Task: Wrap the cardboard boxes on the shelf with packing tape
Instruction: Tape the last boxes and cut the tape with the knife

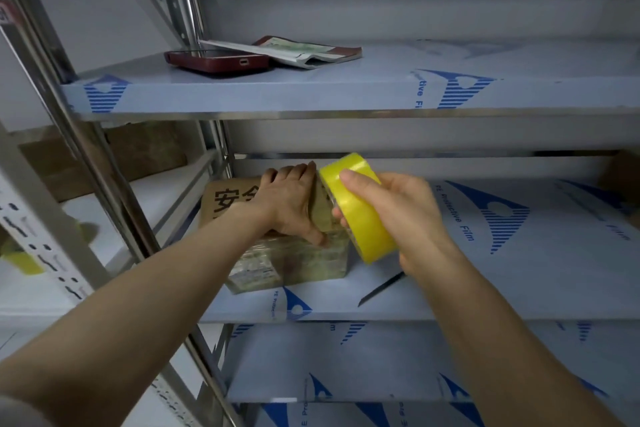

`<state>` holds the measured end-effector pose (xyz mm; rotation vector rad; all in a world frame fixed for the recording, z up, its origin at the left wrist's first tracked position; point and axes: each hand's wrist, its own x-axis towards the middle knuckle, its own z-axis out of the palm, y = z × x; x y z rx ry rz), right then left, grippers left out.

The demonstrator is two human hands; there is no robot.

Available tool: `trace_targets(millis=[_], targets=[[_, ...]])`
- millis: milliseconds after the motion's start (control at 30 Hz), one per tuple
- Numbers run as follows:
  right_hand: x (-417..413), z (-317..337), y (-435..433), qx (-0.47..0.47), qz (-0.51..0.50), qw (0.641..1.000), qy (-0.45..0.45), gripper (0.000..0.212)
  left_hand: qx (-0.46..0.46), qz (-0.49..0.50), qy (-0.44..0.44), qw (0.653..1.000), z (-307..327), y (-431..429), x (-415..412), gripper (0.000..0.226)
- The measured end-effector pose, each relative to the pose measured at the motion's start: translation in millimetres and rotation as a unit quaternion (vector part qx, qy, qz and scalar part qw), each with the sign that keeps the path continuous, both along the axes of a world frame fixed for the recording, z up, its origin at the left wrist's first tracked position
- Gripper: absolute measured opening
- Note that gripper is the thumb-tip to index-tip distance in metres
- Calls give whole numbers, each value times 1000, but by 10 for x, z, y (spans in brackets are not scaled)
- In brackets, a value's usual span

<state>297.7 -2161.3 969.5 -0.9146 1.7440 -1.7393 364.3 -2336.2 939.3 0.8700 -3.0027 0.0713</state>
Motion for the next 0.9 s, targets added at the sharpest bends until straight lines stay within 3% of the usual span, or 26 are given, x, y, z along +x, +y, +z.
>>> trace_targets(millis=[133, 300, 500, 600, 667, 700, 800, 900], targets=[[90, -221, 323, 41, -4, 998, 39, 59, 21, 6, -41, 999, 93, -54, -63, 134], [190, -497, 442, 39, -31, 999, 3, 41, 83, -6, -36, 996, 170, -59, -151, 132], [158, -956, 355, 24, -50, 997, -51, 55, 97, -8, -85, 992, 107, -95, -264, 117], [120, -1065, 279, 12, -54, 996, -64, 62, 222, 16, -138, 965, 249, -112, -313, 108], [84, -1098, 233, 4, -62, 996, -63, 56, 330, 44, -85, 939, 319, -90, -438, 74], [68, -1107, 211, 4, -61, 996, -58, 54, 320, 65, -40, 944, 300, -75, -536, 66], [46, -1123, 155, 3, -58, 997, -48, 58, 155, 73, -3, 985, 66, -27, -868, 87], [-27, -1115, 166, 6, -67, 996, -55, 58, 98, 68, 27, 993, -91, -19, -1141, 69]])
